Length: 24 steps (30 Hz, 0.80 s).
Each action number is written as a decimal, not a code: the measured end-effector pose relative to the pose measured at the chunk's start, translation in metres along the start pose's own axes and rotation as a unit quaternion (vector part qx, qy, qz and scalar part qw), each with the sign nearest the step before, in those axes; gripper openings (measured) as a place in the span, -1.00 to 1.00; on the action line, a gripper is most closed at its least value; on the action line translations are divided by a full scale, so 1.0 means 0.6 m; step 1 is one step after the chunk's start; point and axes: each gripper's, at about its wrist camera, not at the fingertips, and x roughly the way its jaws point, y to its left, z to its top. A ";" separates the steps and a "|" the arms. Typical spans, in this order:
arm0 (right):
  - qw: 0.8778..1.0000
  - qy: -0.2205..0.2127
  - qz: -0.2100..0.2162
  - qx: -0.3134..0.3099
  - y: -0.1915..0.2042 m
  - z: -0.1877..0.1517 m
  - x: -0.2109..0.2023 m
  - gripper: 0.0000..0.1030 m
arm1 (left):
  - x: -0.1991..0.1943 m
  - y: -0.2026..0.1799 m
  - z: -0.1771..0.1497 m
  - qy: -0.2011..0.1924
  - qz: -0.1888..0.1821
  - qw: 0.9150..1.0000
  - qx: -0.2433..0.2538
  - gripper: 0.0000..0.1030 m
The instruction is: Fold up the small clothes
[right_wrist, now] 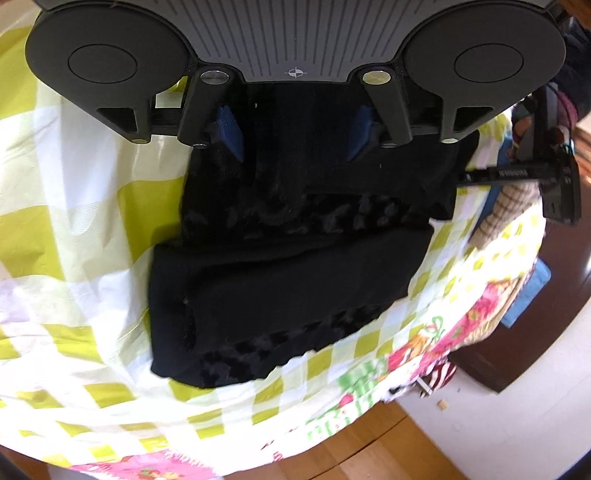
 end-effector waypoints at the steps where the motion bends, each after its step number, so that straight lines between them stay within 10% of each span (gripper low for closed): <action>1: 1.000 -0.001 -0.005 -0.009 0.004 0.001 0.008 0.18 | 0.007 -0.004 0.000 0.008 0.007 1.000 0.004 0.15; 8: 0.999 -0.007 -0.032 -0.030 0.039 0.011 0.004 -0.77 | -0.020 -0.054 -0.006 -0.005 0.060 0.995 0.074 -0.35; 24: 0.980 -0.200 0.008 -0.011 0.048 0.180 -0.076 -0.81 | -0.066 -0.034 0.139 -0.146 -0.017 0.989 0.012 -0.57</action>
